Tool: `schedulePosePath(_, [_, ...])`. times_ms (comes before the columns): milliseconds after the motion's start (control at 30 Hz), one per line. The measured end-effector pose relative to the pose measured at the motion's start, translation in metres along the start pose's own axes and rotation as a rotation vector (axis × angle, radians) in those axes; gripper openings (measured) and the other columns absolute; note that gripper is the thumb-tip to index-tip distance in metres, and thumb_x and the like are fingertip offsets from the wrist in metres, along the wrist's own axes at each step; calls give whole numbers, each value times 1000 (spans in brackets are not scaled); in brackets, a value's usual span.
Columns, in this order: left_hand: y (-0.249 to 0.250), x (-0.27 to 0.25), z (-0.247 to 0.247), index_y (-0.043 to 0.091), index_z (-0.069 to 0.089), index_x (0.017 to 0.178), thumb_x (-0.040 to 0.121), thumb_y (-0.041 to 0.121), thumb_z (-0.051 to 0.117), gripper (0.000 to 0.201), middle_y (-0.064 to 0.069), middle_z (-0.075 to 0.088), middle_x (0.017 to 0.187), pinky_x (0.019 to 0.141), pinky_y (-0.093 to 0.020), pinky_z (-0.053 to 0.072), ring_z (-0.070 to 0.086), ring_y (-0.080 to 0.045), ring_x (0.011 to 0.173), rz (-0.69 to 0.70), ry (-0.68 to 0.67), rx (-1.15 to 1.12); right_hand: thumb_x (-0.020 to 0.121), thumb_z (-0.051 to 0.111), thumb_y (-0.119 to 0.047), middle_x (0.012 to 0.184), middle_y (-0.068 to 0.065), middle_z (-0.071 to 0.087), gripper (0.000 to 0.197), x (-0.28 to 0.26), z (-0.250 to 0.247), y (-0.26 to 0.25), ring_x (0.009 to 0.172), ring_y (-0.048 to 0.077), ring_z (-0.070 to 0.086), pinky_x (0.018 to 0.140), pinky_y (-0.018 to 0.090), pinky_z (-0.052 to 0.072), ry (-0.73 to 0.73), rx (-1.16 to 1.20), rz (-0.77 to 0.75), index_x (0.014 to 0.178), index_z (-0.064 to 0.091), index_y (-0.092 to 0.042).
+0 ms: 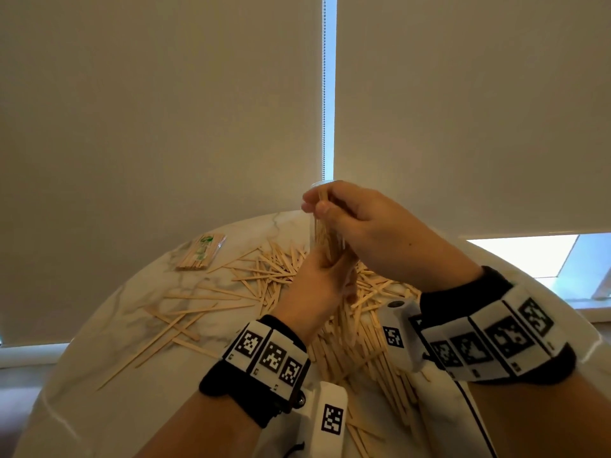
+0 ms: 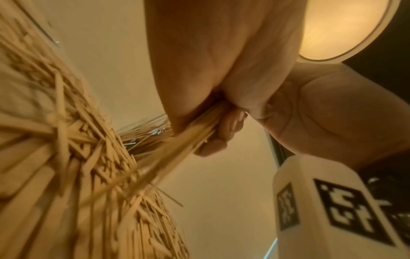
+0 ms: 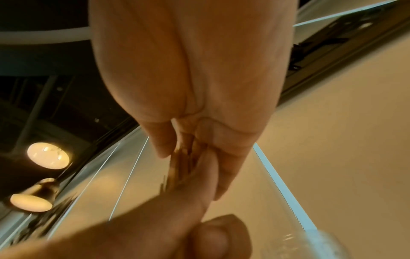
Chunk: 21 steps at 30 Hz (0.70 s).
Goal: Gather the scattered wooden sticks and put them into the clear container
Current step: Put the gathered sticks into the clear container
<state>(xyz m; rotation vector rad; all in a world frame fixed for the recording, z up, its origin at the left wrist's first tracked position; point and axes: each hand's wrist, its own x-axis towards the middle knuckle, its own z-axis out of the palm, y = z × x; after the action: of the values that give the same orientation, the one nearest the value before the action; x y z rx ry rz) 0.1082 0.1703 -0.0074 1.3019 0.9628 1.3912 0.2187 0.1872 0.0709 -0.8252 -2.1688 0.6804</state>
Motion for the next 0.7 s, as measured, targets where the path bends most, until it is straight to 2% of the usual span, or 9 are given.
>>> schedulePosePath(100, [3, 8, -10, 9, 59, 90, 100, 42, 50, 36, 5, 45, 59, 58, -31, 46, 44, -11, 52, 29, 198, -226, 98, 49, -51, 141, -17, 51, 59, 0, -4, 3, 121, 2, 56, 97, 29, 52, -13, 51, 61, 152, 29, -37])
schedulePosePath(200, [14, 14, -25, 14, 50, 80, 100, 43, 48, 36, 4, 39, 59, 59, -29, 50, 43, -10, 49, 88, 367, -587, 81, 66, -64, 118, -10, 66, 78, -3, -3, 14, 100, 8, 67, 89, 37, 57, -242, -183, 254, 145, 34, -33])
schedulePosePath(300, [16, 15, -27, 17, 48, 81, 100, 46, 48, 35, 4, 34, 60, 71, -32, 54, 42, -10, 51, 83, 382, -738, 79, 79, -44, 96, 2, 72, 58, -3, 14, 20, 76, 14, 72, 74, 38, 63, -424, -128, 439, 124, 49, -24])
schedulePosePath(367, [14, 14, -24, 18, 53, 77, 99, 47, 48, 37, 4, 38, 60, 70, -31, 51, 48, -11, 57, 28, 357, -645, 81, 78, -29, 91, 8, 70, 38, -1, 25, 20, 65, 16, 64, 64, 36, 61, -371, -51, 429, 112, 57, -21])
schedulePosePath(467, [10, 10, -21, 19, 58, 67, 99, 42, 51, 40, 1, 51, 67, 75, -33, 48, 55, -12, 65, -7, 311, -443, 86, 66, -26, 78, 2, 64, 16, 0, 32, 18, 62, 12, 56, 55, 29, 50, -288, -22, 374, 102, 63, -22])
schedulePosePath(533, [6, 10, -22, 18, 59, 67, 99, 41, 52, 40, -4, 61, 81, 83, -36, 51, 62, -14, 76, -26, 282, -438, 90, 62, -33, 83, -7, 65, 16, -1, 32, 18, 67, 7, 59, 60, 21, 46, -252, -50, 311, 105, 62, -28])
schedulePosePath(567, [4, 11, -23, 17, 59, 68, 98, 41, 54, 38, -6, 65, 91, 88, -36, 52, 66, -15, 85, -41, 265, -463, 93, 60, -36, 91, -10, 67, 23, -1, 31, 18, 75, 4, 62, 64, 20, 46, -245, -94, 278, 116, 61, -31])
schedulePosePath(633, [3, 11, -25, 16, 60, 71, 94, 41, 58, 34, -8, 67, 104, 95, -36, 51, 66, -16, 101, -72, 207, -500, 99, 52, -41, 109, -10, 65, 36, -2, 30, 20, 95, 8, 62, 76, 22, 46, -265, -172, 228, 134, 53, -31])
schedulePosePath(700, [4, 11, -23, 15, 65, 77, 92, 39, 62, 28, -9, 67, 108, 97, -35, 51, 63, -19, 106, -99, 165, -522, 104, 44, -42, 121, -5, 62, 40, -4, 28, 23, 110, 16, 59, 84, 25, 44, -330, -224, 228, 141, 47, -28])
